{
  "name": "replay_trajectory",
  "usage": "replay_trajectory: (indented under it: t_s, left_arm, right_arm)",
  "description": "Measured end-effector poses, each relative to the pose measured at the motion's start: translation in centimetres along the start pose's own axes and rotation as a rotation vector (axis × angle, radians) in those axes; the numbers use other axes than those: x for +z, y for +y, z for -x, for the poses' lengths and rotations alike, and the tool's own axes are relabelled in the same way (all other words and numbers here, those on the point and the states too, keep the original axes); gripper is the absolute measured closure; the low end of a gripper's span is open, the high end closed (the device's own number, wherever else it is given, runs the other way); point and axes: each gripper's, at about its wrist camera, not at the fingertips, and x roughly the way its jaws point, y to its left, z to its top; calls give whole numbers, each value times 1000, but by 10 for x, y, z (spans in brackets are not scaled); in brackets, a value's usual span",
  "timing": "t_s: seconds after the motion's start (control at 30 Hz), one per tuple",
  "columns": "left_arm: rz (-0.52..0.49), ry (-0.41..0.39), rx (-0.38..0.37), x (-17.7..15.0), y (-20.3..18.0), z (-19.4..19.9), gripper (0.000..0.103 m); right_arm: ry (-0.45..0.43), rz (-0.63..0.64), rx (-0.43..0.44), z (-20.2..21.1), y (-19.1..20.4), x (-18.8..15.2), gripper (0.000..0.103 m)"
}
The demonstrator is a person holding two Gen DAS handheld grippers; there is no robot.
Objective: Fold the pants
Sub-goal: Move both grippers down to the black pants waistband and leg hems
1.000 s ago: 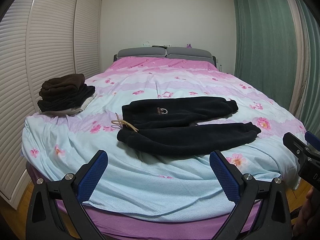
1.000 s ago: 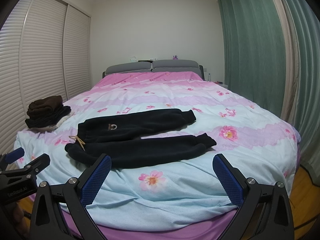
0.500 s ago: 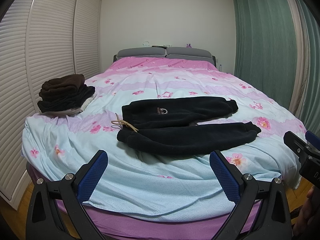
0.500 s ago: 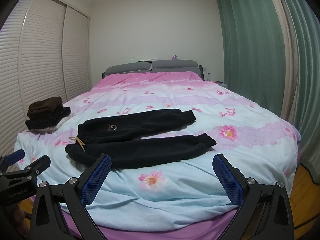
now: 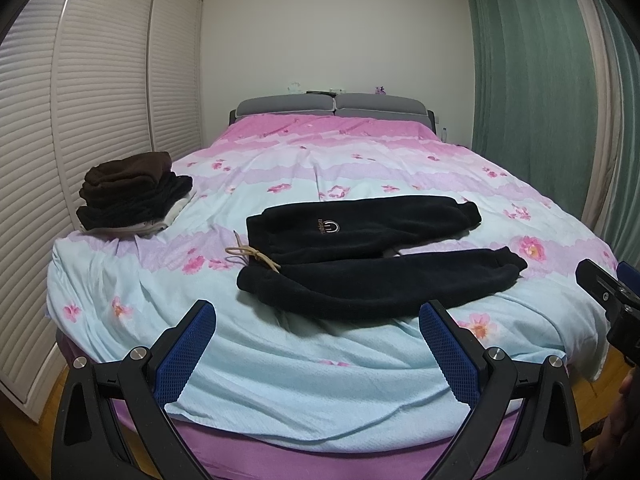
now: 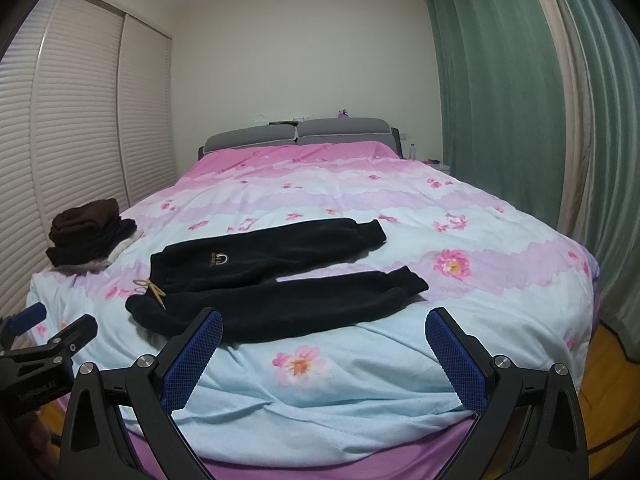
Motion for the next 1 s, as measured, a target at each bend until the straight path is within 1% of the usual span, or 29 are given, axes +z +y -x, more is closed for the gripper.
replay_trajectory:
  t_s: [0.27,0.43,0.57,0.7,0.87,0.93,1.0]
  left_arm:
    - [-18,-11,24,35,-3,-19,0]
    - [-29,-25,49,63,-4,-39,0]
    - [-43,-23,64,86,-5,-60,0]
    - [-57,-14,68,105,-7,-83,0]
    - [-67,9,47,135,-16,-119,0]
    - [-67,44,21,149,-23,-138,0]
    - [-66,62,-2,165,-32,-157,0]
  right_arm:
    - [-24,7,4,-15,-4,25,0]
    - [-54,29,1,-34,-6,54,0]
    - [-58,52,10,-54,-5,77,0]
    - [-34,59,29,-82,-7,97,0]
    - [10,86,60,-125,-10,125,0]
    - [40,100,89,-149,-13,140,0]
    - [73,129,114,-175,-15,154,0]
